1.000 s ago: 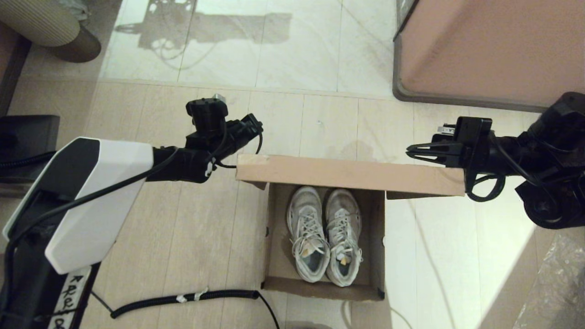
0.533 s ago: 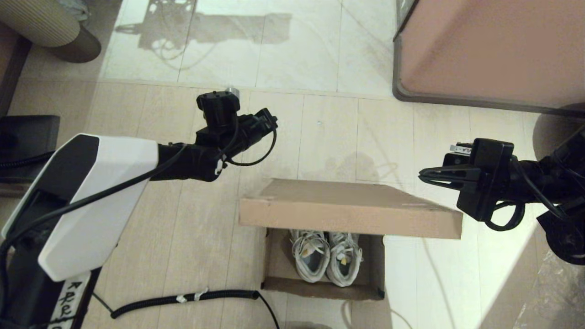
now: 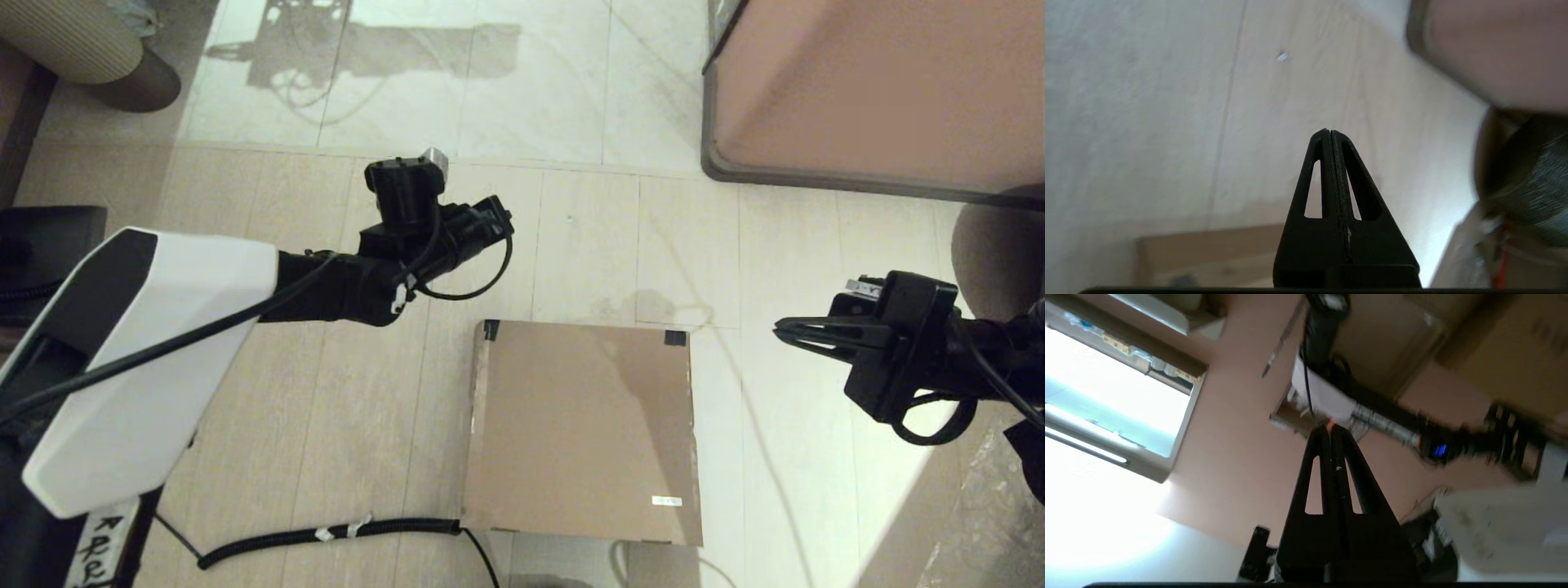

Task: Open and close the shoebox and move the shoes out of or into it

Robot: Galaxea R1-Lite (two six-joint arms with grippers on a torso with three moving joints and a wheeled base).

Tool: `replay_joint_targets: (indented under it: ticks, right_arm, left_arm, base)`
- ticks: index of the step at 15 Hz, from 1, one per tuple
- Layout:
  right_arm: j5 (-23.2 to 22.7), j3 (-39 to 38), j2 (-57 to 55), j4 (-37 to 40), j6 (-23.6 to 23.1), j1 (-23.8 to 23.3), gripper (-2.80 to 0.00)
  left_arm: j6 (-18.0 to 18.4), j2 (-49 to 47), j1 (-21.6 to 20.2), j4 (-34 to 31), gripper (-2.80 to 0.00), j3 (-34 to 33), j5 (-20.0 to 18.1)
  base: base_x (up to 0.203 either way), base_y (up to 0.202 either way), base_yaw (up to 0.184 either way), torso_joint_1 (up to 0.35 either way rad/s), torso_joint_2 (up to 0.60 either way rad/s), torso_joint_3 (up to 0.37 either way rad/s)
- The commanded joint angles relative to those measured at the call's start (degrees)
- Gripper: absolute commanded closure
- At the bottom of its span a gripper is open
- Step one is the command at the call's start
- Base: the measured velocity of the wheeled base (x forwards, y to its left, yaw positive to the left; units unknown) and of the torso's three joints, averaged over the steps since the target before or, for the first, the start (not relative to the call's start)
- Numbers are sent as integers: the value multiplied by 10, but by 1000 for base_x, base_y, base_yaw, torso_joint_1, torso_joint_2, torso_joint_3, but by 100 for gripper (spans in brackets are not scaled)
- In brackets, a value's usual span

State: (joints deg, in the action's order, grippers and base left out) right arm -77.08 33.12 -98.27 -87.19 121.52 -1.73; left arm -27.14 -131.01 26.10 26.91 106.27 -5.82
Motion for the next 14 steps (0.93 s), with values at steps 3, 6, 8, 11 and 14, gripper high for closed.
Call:
replay_joint_targets:
  ticks: [3,6,8,11,14]
  right_arm:
    - [138,1,-11,-5,-210,-31,0]
    - [297,-76,-34,-5,-429,-32,0]
    - [316,-148,-22,-5,-554,-32,0]
    - [382,-205,0,31,-745,-28,0]
    - [557,-224,1,81,-889,21,0]
  left_arm:
    - [30,68,-1,0,0,-126,28]
    - [69,142,-3,3,0,-263,45]
    - [107,191,-4,7,0,-343,60]
    - [145,227,-9,45,0,-448,99]
    - [169,265,-20,75,0,-534,112]
  base:
    - [0,0,0,0,0,0]
    - [0,0,0,0,0,0]
    - [0,0,0,0,0,0]
    - [0,0,0,0,0,0]
    - [0,0,0,0,0,0]
